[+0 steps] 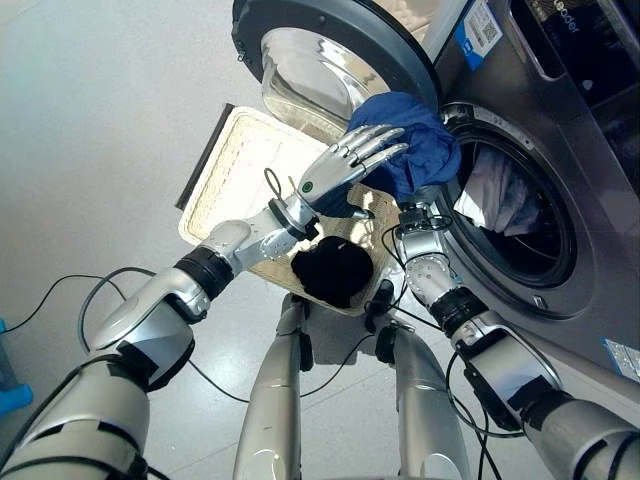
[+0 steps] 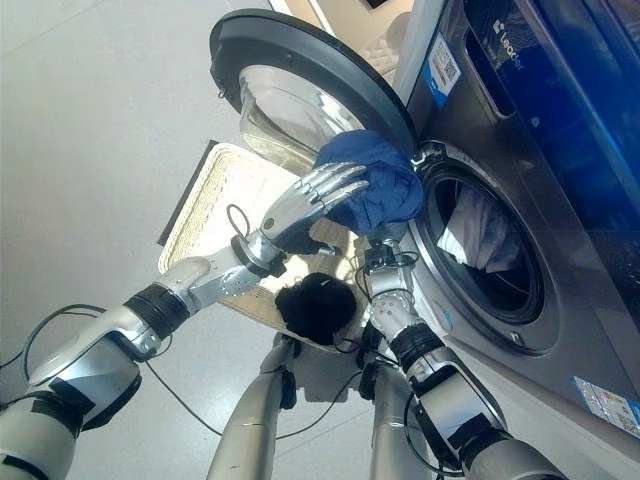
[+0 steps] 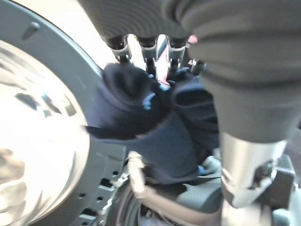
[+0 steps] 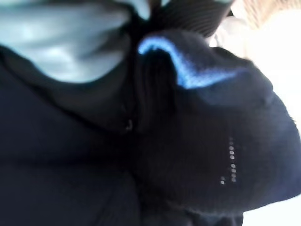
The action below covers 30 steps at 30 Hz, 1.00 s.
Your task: Put the clothes into the washing machine.
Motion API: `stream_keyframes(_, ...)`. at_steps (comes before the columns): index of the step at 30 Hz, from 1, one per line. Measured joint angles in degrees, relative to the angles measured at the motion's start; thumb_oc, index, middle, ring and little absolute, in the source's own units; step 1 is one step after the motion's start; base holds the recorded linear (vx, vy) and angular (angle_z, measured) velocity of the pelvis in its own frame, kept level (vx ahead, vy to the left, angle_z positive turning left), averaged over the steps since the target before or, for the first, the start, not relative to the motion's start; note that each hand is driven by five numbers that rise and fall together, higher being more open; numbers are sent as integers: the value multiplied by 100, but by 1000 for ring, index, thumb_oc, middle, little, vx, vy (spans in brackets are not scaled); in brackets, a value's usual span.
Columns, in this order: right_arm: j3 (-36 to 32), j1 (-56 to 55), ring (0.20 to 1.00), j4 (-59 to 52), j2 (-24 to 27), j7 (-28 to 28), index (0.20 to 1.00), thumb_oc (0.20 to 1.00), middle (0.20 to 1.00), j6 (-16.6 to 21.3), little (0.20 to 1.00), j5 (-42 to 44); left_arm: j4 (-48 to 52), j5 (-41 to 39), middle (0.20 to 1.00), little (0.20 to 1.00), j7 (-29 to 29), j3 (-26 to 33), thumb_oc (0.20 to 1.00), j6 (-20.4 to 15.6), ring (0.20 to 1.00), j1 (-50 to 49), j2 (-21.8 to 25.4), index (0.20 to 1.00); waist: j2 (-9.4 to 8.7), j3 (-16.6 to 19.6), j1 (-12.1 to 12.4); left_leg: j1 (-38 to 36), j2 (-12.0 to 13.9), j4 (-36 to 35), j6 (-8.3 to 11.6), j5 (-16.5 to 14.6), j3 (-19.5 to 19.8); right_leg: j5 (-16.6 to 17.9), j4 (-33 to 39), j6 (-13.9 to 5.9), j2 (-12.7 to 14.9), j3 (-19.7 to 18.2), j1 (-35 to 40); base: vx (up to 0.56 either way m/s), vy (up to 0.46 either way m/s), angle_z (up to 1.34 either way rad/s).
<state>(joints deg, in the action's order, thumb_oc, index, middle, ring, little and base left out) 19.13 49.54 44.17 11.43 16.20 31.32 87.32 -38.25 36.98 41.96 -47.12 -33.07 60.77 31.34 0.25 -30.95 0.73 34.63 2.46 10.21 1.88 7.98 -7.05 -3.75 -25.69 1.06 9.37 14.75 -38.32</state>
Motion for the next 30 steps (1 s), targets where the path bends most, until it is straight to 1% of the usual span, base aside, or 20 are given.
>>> stream_keyframes(3, -287, -108, 200, 259, 30, 60, 200, 200, 200, 8, 200, 135, -146, -1, 1000, 1000, 143, 11, 1000, 27, 1000, -170, 56, 1000, 5, -1, -8, -4, 33, -31, 4, -2, -51, 43, 82, 9, -41, -28, -10, -13, 43, -11)
stream_keyframes(7, -423, -222, 200, 575, 62, 79, 200, 200, 200, 10, 200, 343, -165, 0, 1000, 1000, 284, 15, 1000, 29, 1000, -302, 92, 1000, 20, -4, -17, -9, 48, -83, -1, 2, -107, 96, 160, 2, -86, -90, -23, -16, 43, -10)
stream_keyframes(10, -521, -349, 200, 900, 34, 368, 200, 200, 200, 7, 200, 626, -173, 1, 1000, 1000, 466, 105, 1000, 29, 1000, -401, 100, 1000, 38, -11, -38, -13, 47, -133, -3, 2, -223, 128, 188, -14, -110, -180, -96, -11, 45, -13)
stream_keyframes(12, -524, -447, 200, 919, 16, 529, 200, 200, 200, 5, 200, 894, -182, -1, 1000, 1000, 564, 122, 1000, 30, 1000, -408, 131, 1000, 42, -9, -129, -14, 46, -145, -4, 3, -223, 131, 204, -15, -113, -178, -95, -18, 42, -2)
stream_keyframes(14, -557, -510, 200, 931, 19, 672, 200, 200, 200, 6, 200, 1123, -188, 0, 1000, 1000, 635, 121, 1000, 50, 1000, -432, 124, 1000, 44, -8, -147, -40, 50, -158, -4, 3, -252, 146, 224, -16, -119, -206, -87, -11, 23, -8)
stream_keyframes(16, -686, -526, 200, 997, 2, 727, 200, 200, 200, 6, 200, 1369, -188, -1, 1000, 1000, 676, 121, 1000, 121, 1000, -449, 123, 1000, 48, -6, -144, -94, 61, -192, -4, 3, -329, 170, 240, -17, -144, -278, -85, -25, 45, -17)
stream_keyframes(19, -970, -481, 200, 1186, -15, 869, 200, 200, 200, -21, 200, 1657, -211, -8, 1000, 1000, 759, 132, 1000, 130, 1000, -452, 124, 1000, 75, -5, -141, -124, 76, -224, -6, 4, -394, 215, 290, -15, -169, -337, -85, -9, 43, -12)
stream_keyframes(20, -1085, -471, 200, 1313, 6, 882, 200, 200, 200, -24, 200, 1922, -233, -11, 1000, 1000, 796, 131, 1000, 132, 1000, -460, 118, 1000, 121, -7, -158, -150, 70, -265, -20, 16, -406, 220, 299, -23, -186, -350, -81, -10, 50, -6)
stream_keyframes(23, -1268, -452, 200, 1500, 27, 933, 200, 200, 200, -71, 200, 2215, -272, -19, 1000, 1000, 859, 131, 1000, 132, 1000, -465, 111, 1000, 181, -8, -150, -178, 74, -276, -21, 16, -442, 243, 322, -20, -203, -399, -82, -14, 51, -8)
stream_keyframes(24, -1400, -426, 200, 1574, 27, 965, 200, 200, 200, -137, 200, 2346, -323, -41, 1000, 1000, 892, 131, 1000, 132, 1000, -467, 109, 1000, 217, 1, -153, -194, 75, -296, -22, 17, -472, 252, 337, -26, -190, -427, -84, -6, 31, -8)
stream_keyframes(27, -1790, -258, 200, 1630, 54, 873, 200, 200, 200, -149, 200, 2501, -326, -205, 1000, 1000, 933, 132, 1000, 132, 1000, -464, 109, 1000, 326, -7, -154, -194, 72, -314, -23, 18, -498, 258, 344, -31, -201, -440, -97, -2, 4, -2)
stream_keyframes(30, -1876, -90, 200, 1685, 90, 771, 200, 200, 200, -153, 200, 2533, -325, -289, 1000, 1000, 939, 136, 1000, 132, 1000, -462, 109, 1000, 344, -1, -144, -195, 82, -336, -25, 22, -505, 257, 352, -31, -198, -442, -106, -6, -10, 0)
